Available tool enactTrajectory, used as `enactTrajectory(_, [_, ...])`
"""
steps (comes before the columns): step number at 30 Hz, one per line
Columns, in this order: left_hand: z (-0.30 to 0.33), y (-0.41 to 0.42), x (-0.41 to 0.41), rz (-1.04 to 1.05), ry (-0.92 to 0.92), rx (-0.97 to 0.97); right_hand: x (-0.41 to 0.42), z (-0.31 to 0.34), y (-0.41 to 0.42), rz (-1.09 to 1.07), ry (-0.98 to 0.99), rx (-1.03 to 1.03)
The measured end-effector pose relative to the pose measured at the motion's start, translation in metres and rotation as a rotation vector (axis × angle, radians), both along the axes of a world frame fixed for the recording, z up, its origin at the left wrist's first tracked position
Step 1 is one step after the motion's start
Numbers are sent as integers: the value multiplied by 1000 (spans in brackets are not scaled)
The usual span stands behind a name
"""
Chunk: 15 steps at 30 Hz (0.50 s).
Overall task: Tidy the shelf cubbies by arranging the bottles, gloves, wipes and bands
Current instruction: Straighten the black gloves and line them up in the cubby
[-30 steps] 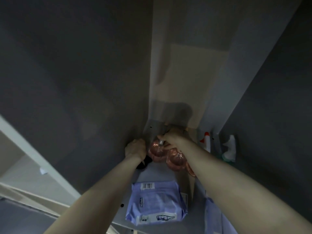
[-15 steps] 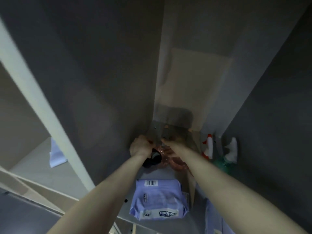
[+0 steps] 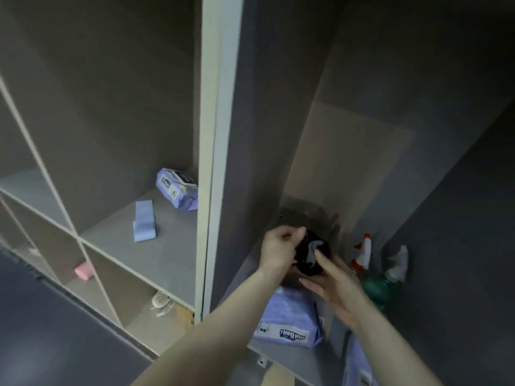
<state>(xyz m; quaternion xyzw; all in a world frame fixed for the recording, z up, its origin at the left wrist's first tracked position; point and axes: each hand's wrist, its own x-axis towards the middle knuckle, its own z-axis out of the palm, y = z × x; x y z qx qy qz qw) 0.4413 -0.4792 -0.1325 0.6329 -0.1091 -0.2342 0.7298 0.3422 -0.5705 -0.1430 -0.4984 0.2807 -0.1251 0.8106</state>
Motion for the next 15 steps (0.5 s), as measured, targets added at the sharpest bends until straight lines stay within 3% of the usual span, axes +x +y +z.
enactTrajectory(4, [-8, 26, -29, -116, -339, 296, -25, 1, 17, -95, -54, -108])
enactTrajectory(6, [-5, 42, -47, -160, -400, 380, -39, 2, 30, -122, -44, -211])
enactTrajectory(8, [2, 59, -65, -225, -352, 314, -52, 3, 45, -147, -50, -262])
enactTrajectory(12, [16, 89, -97, -335, -78, 18, -84, 14, 72, -222, -130, -343])
enactTrajectory(15, [17, 100, -114, -318, -43, -44, -107, 24, 93, -259, -171, -362])
